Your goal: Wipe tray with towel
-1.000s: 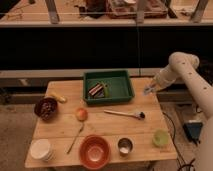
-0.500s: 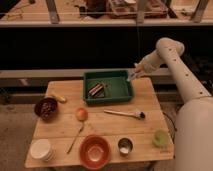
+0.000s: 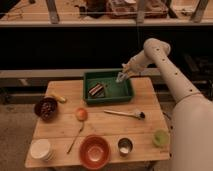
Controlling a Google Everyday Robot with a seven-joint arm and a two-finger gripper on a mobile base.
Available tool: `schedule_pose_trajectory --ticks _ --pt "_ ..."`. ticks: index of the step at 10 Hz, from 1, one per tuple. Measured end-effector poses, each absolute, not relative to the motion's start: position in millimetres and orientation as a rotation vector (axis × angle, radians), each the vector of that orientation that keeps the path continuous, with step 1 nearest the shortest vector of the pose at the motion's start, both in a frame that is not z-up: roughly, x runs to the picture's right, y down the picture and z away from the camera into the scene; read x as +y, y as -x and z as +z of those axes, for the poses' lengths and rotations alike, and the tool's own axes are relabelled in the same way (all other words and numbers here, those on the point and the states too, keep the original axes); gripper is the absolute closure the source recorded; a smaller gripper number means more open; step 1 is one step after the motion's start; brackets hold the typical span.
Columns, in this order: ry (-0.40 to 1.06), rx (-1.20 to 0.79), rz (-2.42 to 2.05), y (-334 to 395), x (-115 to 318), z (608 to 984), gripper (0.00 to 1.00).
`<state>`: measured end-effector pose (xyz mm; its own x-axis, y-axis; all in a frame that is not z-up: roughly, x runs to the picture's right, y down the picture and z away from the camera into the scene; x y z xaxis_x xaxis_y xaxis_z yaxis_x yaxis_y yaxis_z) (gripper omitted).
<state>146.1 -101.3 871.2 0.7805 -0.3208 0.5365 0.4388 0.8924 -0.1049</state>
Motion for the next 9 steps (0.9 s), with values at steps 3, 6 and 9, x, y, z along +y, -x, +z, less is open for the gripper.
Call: schedule_pose_trajectory --ticks 3,6,9 --pt "0.245 -0.552 -0.434 -140.0 -95.2 872.4 1.0" --pt "0.289 -0.594 -0.455 -127.2 -53.1 895.0 1.0" --pt "0.344 -0.622 -0.484 -107.2 -14.9 933.6 1.0"
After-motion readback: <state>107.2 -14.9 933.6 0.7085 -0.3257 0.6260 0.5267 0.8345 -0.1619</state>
